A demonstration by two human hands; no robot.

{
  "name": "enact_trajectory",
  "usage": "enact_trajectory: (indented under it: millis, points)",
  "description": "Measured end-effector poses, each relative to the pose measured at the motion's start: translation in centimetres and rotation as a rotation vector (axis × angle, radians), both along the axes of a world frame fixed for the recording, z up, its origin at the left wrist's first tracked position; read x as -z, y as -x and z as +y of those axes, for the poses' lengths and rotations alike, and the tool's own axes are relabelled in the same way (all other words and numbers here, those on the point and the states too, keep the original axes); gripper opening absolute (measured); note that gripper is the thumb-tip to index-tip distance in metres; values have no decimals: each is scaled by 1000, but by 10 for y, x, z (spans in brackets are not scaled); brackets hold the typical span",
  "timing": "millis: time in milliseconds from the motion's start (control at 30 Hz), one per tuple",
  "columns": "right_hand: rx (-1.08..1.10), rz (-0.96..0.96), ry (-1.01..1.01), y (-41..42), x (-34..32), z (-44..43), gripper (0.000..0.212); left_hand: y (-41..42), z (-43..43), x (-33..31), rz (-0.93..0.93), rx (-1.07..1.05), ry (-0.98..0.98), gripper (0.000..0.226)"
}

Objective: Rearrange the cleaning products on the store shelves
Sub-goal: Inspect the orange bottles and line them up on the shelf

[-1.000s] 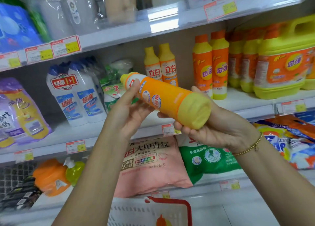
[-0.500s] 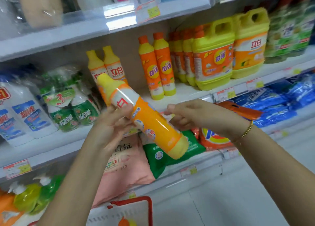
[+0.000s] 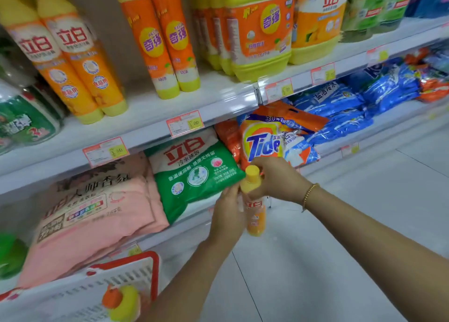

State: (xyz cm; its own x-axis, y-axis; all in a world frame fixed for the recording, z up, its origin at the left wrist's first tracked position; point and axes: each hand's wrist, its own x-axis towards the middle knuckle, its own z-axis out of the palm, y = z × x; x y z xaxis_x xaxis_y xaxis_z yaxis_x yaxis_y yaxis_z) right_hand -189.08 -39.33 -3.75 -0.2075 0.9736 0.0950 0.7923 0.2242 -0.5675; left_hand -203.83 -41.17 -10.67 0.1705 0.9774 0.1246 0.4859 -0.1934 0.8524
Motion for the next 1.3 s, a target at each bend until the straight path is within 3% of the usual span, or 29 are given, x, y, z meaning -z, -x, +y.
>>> enact_trajectory:
  millis: [167, 333, 500, 567, 633, 700, 833, 900, 1100, 1200, 1300]
  points:
    - [53, -61, 161, -5, 63, 1, 45, -2, -7, 38, 64, -46, 148, 29]
    - [77, -144, 306, -5, 85, -1, 45, -2, -9, 59, 161, -81, 201, 20]
    - [32, -276, 385, 2, 78, 5, 49, 13, -6, 49, 190, -111, 147, 22]
    - [-24, -288, 389, 11, 65, 9, 50, 19, -5, 30, 120, -142, 79, 20]
    - [-103, -321, 310, 29, 36, 18, 45, 26, -2, 1, 17, -191, -11, 14]
    - [-134, -342, 104, 54, -8, 28, 24, 38, 3, -35, -81, -254, -123, 8]
    - [44, 103, -509, 100, -95, 40, 3, 84, 20, -124, -277, -380, -355, 11]
    - [87, 160, -680, 119, -115, 54, 7, 112, 35, -163, -357, -425, -423, 25]
    - [181, 88, -511, 175, -104, 110, 23, 202, 109, -209, -139, -633, -509, 63]
    - [166, 11, -637, 193, -89, 117, 41, 233, 135, -220, -28, -687, -444, 74]
    - [201, -16, -709, 197, -84, 121, 49, 242, 155, -234, -90, -615, -392, 57]
